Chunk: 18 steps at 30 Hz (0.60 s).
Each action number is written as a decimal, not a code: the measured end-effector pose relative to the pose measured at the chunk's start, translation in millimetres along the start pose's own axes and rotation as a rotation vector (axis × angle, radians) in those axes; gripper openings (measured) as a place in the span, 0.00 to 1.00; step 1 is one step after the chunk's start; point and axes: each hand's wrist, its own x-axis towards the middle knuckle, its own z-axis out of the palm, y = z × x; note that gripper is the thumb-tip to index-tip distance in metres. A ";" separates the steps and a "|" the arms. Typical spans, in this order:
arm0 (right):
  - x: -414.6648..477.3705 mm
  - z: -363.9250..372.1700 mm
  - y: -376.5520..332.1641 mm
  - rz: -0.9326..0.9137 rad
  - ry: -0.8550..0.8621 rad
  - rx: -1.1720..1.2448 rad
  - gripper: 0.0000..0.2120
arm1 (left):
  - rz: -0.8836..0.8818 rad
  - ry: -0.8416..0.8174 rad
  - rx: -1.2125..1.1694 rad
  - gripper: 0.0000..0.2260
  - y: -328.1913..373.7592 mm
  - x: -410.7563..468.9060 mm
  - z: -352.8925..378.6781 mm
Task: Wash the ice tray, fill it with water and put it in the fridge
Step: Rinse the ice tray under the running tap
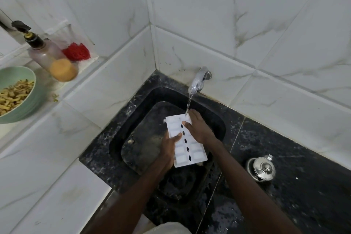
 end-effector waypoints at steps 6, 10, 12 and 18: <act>9.4 2.2 -7.9 -0.064 0.081 -0.302 0.24 | 0.016 0.052 0.016 0.19 -1.6 1.1 6.4; 12.0 5.4 -14.8 -0.174 0.069 -0.504 0.22 | 0.035 0.116 0.081 0.20 -3.5 3.2 12.9; 10.3 8.9 -16.1 -0.209 0.039 -0.565 0.23 | 0.047 0.146 0.097 0.22 -1.8 6.1 17.0; 7.7 6.5 -8.9 -0.233 -0.017 -0.609 0.25 | 0.058 0.220 0.144 0.25 3.0 12.7 21.0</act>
